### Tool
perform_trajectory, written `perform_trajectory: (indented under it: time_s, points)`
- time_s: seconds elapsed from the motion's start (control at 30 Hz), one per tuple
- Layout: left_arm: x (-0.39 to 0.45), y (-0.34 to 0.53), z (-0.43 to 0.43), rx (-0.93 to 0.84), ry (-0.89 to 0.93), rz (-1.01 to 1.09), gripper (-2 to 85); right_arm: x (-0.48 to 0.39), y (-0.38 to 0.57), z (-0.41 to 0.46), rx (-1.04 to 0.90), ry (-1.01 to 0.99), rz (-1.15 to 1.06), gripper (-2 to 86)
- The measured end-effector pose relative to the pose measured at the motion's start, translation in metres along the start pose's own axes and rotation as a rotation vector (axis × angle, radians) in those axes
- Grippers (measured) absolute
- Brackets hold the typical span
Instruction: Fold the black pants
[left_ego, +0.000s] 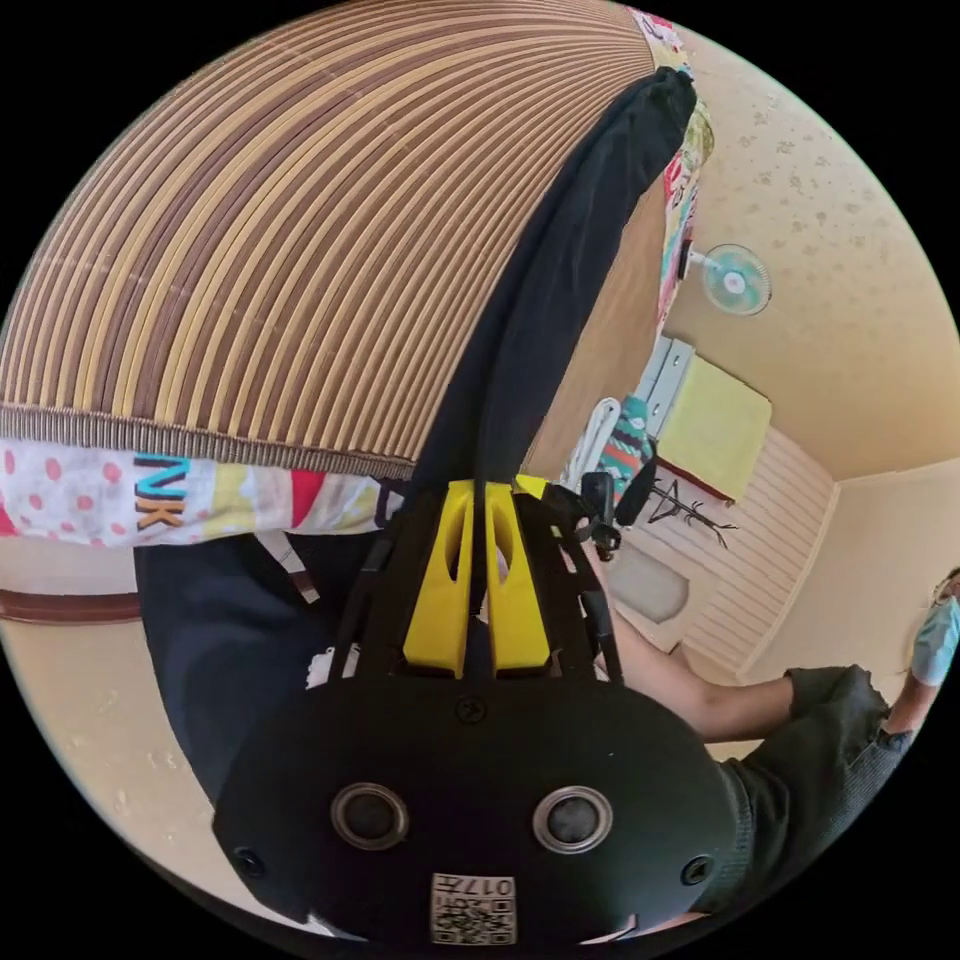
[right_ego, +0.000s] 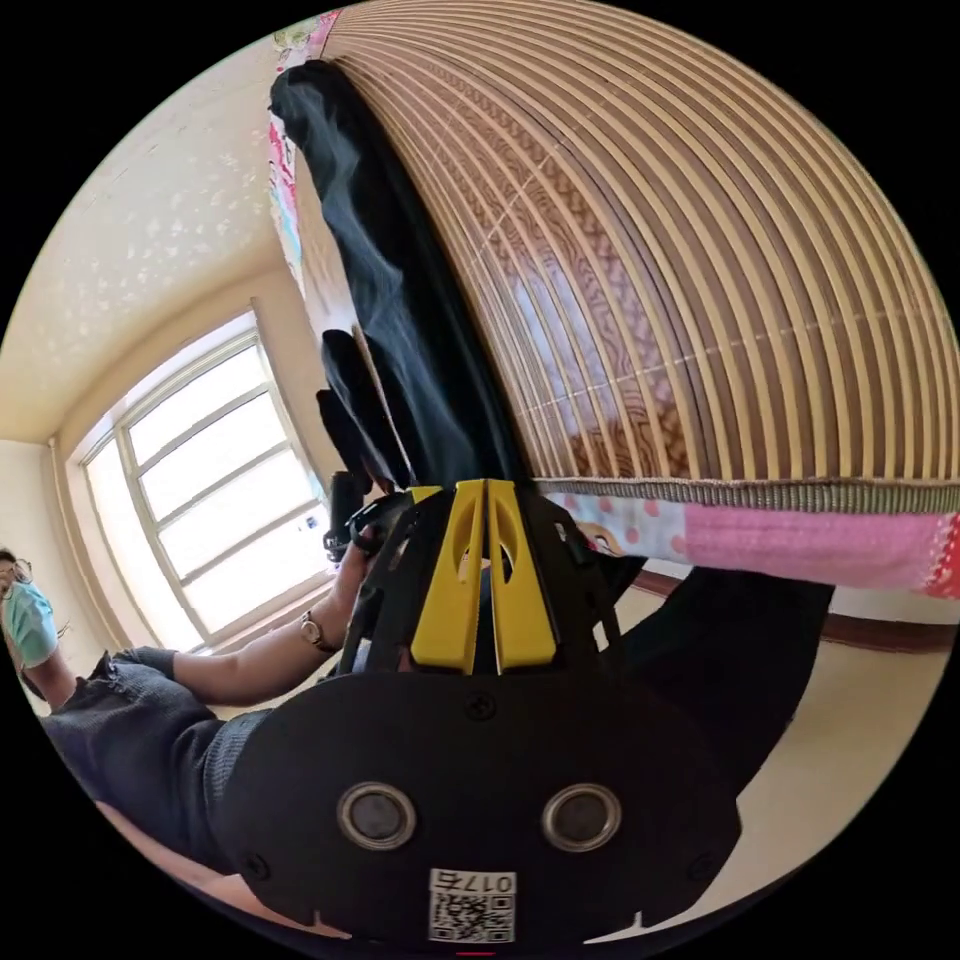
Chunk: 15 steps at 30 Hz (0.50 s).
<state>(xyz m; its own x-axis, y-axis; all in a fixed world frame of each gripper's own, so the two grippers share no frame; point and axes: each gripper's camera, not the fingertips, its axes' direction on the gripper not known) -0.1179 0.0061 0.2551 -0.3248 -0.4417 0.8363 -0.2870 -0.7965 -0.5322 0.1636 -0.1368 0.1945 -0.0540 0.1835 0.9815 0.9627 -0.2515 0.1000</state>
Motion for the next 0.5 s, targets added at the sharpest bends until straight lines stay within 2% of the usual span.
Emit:
perform_trajectory:
  time_s: [0.03,0.13,0.2,0.23,0.3,0.37,0.4,0.5]
  points:
    - [0.001,-0.002,0.0,-0.003,-0.018,-0.003,-0.9,-0.004,-0.001,0.0,-0.014,0.016,-0.027,1.2]
    - [0.005,-0.005,-0.002,-0.019,0.01,-0.004,-0.9,-0.011,-0.001,-0.005,-0.001,-0.107,-0.096,1.8]
    - [0.004,-0.001,-0.003,-0.056,0.197,0.023,-0.8,-0.006,-0.003,-0.008,0.01,-0.183,-0.102,2.8]
    - [0.002,0.0,-0.002,-0.069,0.267,0.024,-0.8,0.0,-0.005,-0.008,0.024,-0.232,-0.093,5.6]
    - [-0.005,0.008,0.0,-0.105,0.55,0.002,-0.9,0.013,-0.01,-0.004,0.035,-0.325,-0.054,14.0]
    - [-0.008,0.016,0.002,-0.111,0.709,-0.017,-0.9,0.028,-0.019,0.011,0.032,-0.521,-0.036,19.8]
    - [-0.007,0.02,0.004,-0.113,0.802,-0.025,-0.9,0.031,-0.021,0.016,0.032,-0.583,-0.047,19.7]
    - [-0.001,0.029,0.013,-0.123,0.924,-0.041,-0.9,0.031,-0.028,0.042,0.023,-0.894,-0.098,17.0]
